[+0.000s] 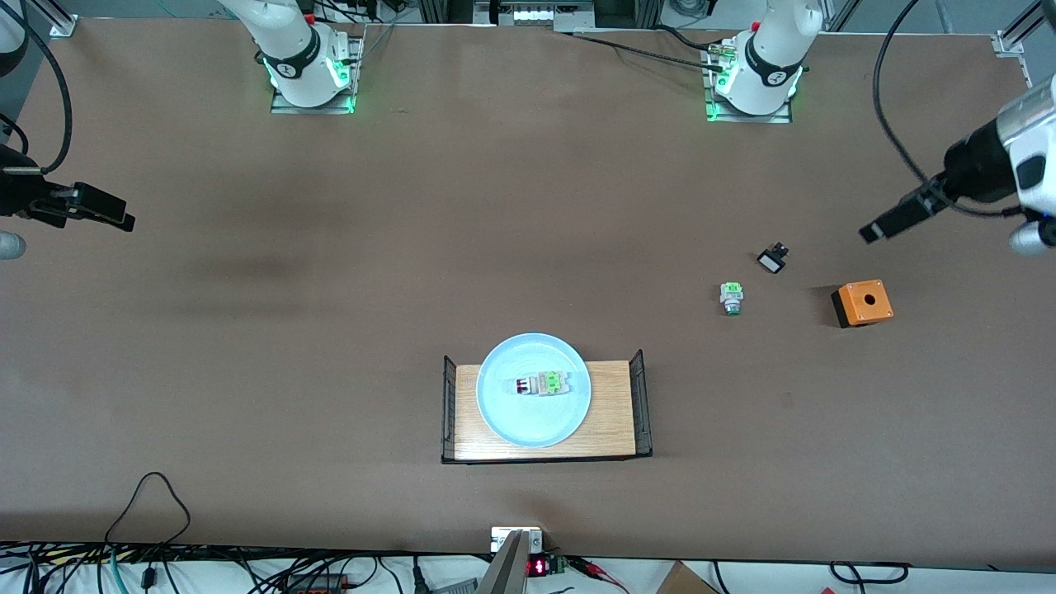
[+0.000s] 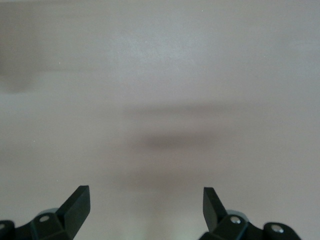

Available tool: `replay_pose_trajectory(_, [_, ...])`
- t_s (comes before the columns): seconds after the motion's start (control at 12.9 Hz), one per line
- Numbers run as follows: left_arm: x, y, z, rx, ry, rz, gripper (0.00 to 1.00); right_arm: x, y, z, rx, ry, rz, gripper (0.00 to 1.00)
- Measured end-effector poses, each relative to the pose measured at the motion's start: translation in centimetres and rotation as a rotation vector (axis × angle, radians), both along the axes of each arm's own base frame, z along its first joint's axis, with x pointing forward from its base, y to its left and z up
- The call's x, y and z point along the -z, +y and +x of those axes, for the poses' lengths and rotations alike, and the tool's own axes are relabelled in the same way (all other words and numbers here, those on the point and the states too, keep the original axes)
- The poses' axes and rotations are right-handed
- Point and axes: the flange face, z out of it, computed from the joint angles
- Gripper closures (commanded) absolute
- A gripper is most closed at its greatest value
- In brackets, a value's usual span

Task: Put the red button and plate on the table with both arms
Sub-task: 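Move the left gripper over the green button on the blue plate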

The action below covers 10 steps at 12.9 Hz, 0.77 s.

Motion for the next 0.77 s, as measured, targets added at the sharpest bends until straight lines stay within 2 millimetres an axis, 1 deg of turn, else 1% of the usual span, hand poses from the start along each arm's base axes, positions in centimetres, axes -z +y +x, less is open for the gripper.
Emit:
replay_pose_trajectory(0.08, [0.4, -1.7, 1.5, -0.109, 0.027, -0.005, 0.00, 0.0, 0.0, 0.0, 0.000, 0.000, 0.000, 0.00])
replay_pose_trajectory(0.15, [1.0, -4.0, 2.8, -0.204, 0.056, -0.009, 0.00, 0.0, 0.0, 0.0, 0.000, 0.000, 0.000, 0.00])
replay_pose_trajectory(0.23, [1.9, -6.6, 3.9, -0.280, 0.086, -0.011, 0.00, 0.0, 0.0, 0.0, 0.000, -0.001, 0.000, 0.00])
replay_pose_trajectory(0.31, [2.7, -9.1, 4.9, -0.345, 0.111, -0.012, 0.00, 0.0, 0.0, 0.0, 0.000, -0.001, 0.000, 0.00])
replay_pose_trajectory(0.39, [3.5, -11.2, 5.7, -0.413, 0.134, -0.013, 0.00, 0.0, 0.0, 0.0, 0.000, -0.001, 0.000, 0.00])
replay_pose_trajectory(0.54, [4.6, -14.0, 6.9, -0.541, 0.170, -0.014, 0.00, 0.0, 0.0, 0.0, 0.000, -0.001, 0.000, 0.00])
replay_pose_trajectory(0.77, [5.2, -18.3, 8.2, -0.699, 0.171, -0.045, 0.00, 0.0, -0.1, 0.0, 0.001, -0.001, -0.001, 0.00])
